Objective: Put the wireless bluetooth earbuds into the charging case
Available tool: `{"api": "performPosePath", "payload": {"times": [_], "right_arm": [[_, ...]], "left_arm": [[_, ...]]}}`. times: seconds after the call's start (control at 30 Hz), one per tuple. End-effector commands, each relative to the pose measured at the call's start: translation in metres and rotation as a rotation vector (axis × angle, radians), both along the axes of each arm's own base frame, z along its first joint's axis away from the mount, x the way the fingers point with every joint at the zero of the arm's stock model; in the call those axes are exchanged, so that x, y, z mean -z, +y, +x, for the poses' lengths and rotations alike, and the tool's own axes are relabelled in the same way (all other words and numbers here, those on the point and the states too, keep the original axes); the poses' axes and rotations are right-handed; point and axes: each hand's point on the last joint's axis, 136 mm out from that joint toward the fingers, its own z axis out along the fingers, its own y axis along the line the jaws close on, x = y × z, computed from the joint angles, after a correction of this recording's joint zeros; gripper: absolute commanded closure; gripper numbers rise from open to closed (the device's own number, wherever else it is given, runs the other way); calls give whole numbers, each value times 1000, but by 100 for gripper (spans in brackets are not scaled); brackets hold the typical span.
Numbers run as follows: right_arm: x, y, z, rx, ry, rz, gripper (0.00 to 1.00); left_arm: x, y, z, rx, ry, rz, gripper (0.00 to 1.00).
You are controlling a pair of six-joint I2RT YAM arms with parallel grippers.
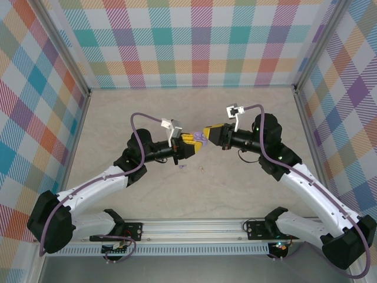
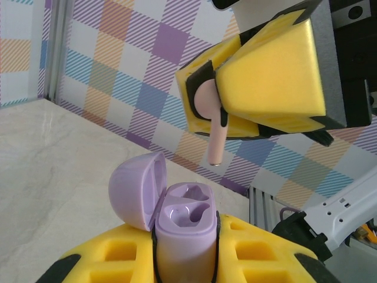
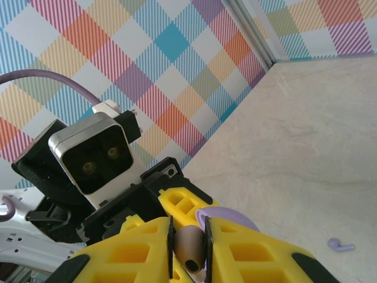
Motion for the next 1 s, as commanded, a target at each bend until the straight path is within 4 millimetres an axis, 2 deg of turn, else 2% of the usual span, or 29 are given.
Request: {"api": "performPosePath", "payload": {"times": [0.0,0.53,0.97], "right_arm": [[-12,-1,0,20,-56,29,80],[-8,5,0,8,-47,18,79],[-4,8,2,8,-40,7,79]], "left_arm": [[-29,-1,-7,6,-56,-57,88],[-41,0,-5,-13,-52,-106,88],[-42,-1,-8,-7,-64,-111,88]]}}
